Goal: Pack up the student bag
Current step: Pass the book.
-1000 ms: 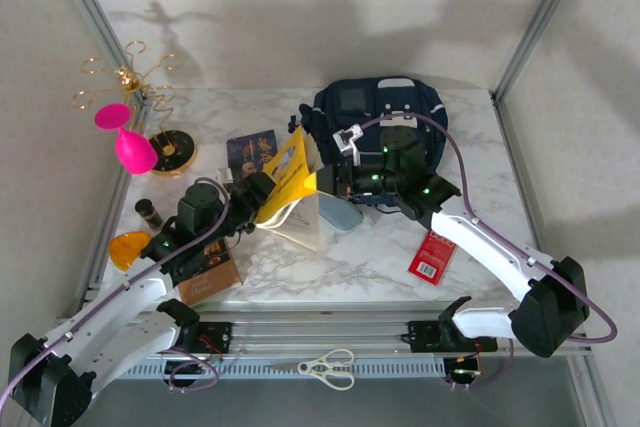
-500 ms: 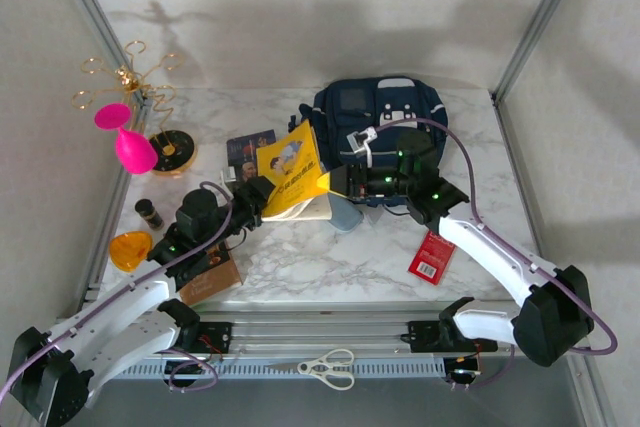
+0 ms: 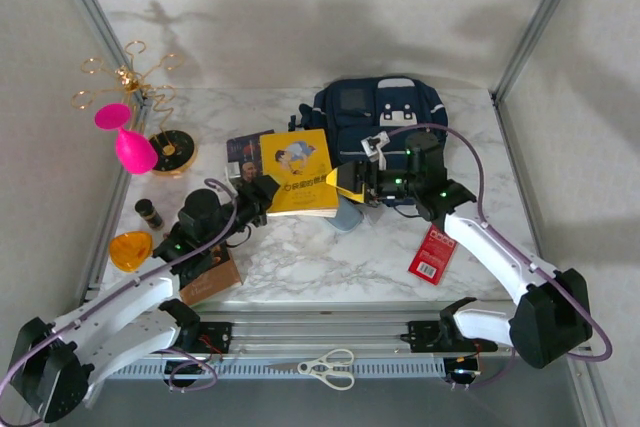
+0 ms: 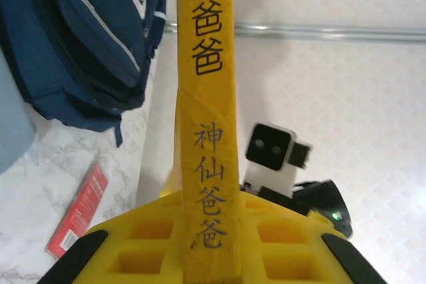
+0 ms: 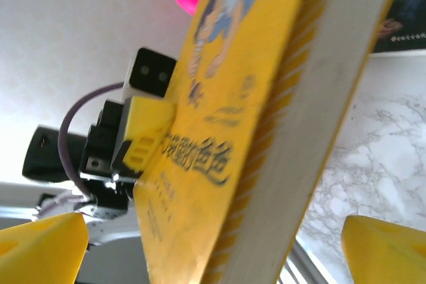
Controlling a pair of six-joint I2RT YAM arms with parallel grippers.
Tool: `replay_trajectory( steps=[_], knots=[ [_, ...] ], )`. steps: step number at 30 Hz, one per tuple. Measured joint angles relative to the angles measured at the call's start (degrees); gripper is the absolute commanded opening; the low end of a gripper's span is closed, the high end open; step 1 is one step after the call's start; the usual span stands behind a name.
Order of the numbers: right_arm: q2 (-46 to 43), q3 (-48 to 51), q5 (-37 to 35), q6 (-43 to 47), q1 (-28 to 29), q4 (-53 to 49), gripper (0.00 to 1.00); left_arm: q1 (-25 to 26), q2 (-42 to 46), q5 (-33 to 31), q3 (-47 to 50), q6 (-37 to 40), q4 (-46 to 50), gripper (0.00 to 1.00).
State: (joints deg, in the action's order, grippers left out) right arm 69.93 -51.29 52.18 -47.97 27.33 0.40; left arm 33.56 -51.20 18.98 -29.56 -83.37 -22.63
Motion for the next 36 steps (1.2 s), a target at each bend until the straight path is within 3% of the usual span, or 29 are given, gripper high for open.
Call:
replay_trajectory(
  steps=[5,7,10,12,17,19,22,27,30,36],
  knots=[
    [0.63,1.66,1.99,-5.7,-0.13,3.43,0.99,2.8,-4.42,0.74,-2.27,0.7,-4.42,0.0],
    [0.63,2.21,3.02,-8.66,-0.13,6.99,0.93,3.28,-5.22,0.74,-3.19,1.55,-4.7,0.0],
    [0.33,2.97,3.89,-13.11,-0.17,13.2,0.63,3.56,-6.12,0.72,-4.2,2.86,-4.79,0.0],
    [-0.11,2.97,4.02,-14.08,-0.46,14.29,0.49,3.65,-6.4,0.5,-4.74,3.96,-4.11,0.0],
    [-0.31,1.27,2.4,-9.97,-1.14,8.55,0.02,4.17,-6.86,-0.57,-6.95,7.78,-1.03,0.0],
    [-0.31,0.15,1.66,-8.24,-1.33,5.97,0.0,4.2,-7.43,-0.79,-7.41,9.27,0.2,0.0],
    [-0.28,-0.5,1.42,-5.88,-1.97,2.89,0.0,4.31,-8.46,-0.72,-8.66,11.1,1.79,0.23],
    [-0.44,-3.21,-0.72,-0.42,-7.8,-5.16,0.0,4.55,-12.44,-0.81,-15.8,22.36,11.21,0.46],
    [-1.29,-4.59,-5.44,3.41,-15.37,-11.43,0.0,4.92,-15.85,-1.07,-21.77,33.09,16.68,0.52],
    [-3.48,-4.48,-12.02,6.54,-31.32,-18.95,0.0,6.29,-27.12,-0.39,-32.33,55.41,22.56,0.52]
  ],
)
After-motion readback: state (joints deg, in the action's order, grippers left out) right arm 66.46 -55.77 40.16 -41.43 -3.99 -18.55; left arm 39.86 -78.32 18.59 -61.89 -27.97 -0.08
